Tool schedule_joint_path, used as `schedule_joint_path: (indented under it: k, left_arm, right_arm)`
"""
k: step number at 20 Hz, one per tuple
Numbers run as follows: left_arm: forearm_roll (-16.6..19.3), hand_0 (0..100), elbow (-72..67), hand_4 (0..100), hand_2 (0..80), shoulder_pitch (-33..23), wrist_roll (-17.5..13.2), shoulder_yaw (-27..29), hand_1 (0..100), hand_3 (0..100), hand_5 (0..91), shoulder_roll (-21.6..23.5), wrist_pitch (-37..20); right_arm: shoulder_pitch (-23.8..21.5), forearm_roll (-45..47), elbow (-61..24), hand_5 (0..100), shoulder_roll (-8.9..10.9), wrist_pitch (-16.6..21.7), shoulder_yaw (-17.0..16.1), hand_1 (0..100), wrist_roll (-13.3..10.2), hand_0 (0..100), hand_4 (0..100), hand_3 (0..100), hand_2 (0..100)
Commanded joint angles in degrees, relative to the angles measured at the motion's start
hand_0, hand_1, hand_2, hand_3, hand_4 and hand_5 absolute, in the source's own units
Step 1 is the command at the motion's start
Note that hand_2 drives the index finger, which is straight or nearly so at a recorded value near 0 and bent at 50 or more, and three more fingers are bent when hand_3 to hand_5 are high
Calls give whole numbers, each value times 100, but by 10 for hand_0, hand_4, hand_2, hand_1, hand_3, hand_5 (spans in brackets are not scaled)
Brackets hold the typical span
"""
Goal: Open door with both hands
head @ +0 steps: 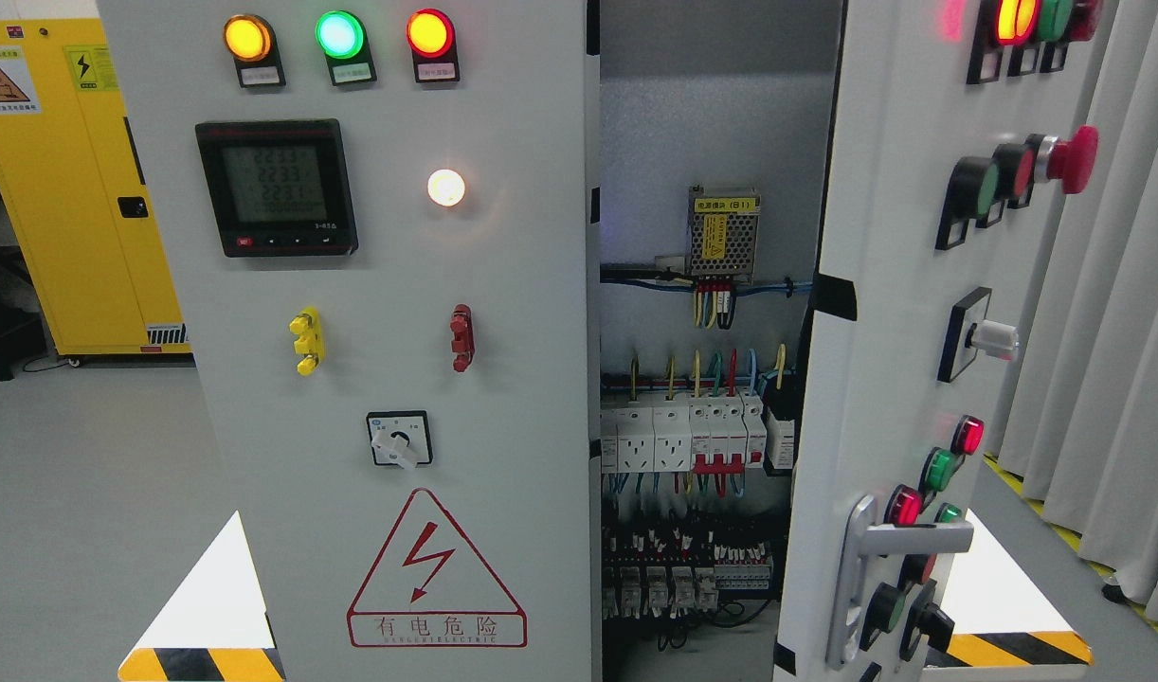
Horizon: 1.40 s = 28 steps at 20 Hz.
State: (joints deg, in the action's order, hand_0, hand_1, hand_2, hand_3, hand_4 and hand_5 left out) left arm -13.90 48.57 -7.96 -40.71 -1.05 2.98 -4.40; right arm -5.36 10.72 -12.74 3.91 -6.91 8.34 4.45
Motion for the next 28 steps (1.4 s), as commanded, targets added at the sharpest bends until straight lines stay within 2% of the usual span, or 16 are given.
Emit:
schedule_joint_path:
  k: [1,2,6,7,8,11,14,16,20,22,25,26,28]
  left_arm:
    - [-998,0,3234,0,0,-171,-209,-641,0,0,0,1537,18]
    - [-1235,0,3524,0,0,-180,-218,-746,0,0,0,1765,35]
    - [-2597,0,4545,0,0,-101,-227,-1283,0,0,0,3074,272]
    - [-2791,0,4756,0,0,-75,-244,-1292,0,0,0,3330,299]
    - [-2863,0,4932,0,0,-39,-331,-1301,0,0,0,3506,308]
    - [-2864,0,5398,0,0,5,-875,-1301,0,0,0,3902,308]
    - [-2864,0,5557,0,0,145,-1000,-1301,0,0,0,4061,308]
    - [-2898,0,5654,0,0,434,-1035,-1380,0,0,0,4245,308]
    - [-3346,0,5760,0,0,1601,-1035,-2020,0,0,0,4500,317]
    - [-3635,0,5768,0,0,2208,-1035,-2319,0,0,0,4685,517]
    - [-4775,0,5760,0,0,3332,-1018,-2505,0,0,0,4756,1500]
    - [-5058,0,5742,0,0,3745,-1009,-2505,0,0,0,4712,1886]
    - [-5070,0,5733,0,0,4178,-991,-2505,0,0,0,4502,2214]
  right_arm:
    - [0,0,0,0,13,6,-8,10,-5,222,0,0,0]
    - [0,0,0,0,13,6,-8,10,-6,222,0,0,0]
    - [0,0,0,0,13,6,-8,11,-6,220,0,0,0]
    - [0,0,0,0,13,6,-8,11,-6,220,0,0,0]
    - [0,0,0,0,13,6,-8,11,-6,220,0,0,0]
    - [0,0,0,0,31,6,-8,11,-5,220,0,0,0]
    - [0,0,0,0,48,6,-8,11,3,220,0,0,0]
    - [0,0,0,0,48,6,-8,11,3,220,0,0,0]
    - [0,0,0,0,48,6,-8,11,3,220,0,0,0]
    - [0,0,0,0,48,6,-8,11,3,220,0,0,0]
    - [9,0,0,0,48,6,-17,12,-6,220,0,0,0]
    - [9,0,0,0,48,6,-8,11,-6,220,0,0,0]
    - [9,0,0,0,48,6,-8,11,-6,220,0,0,0]
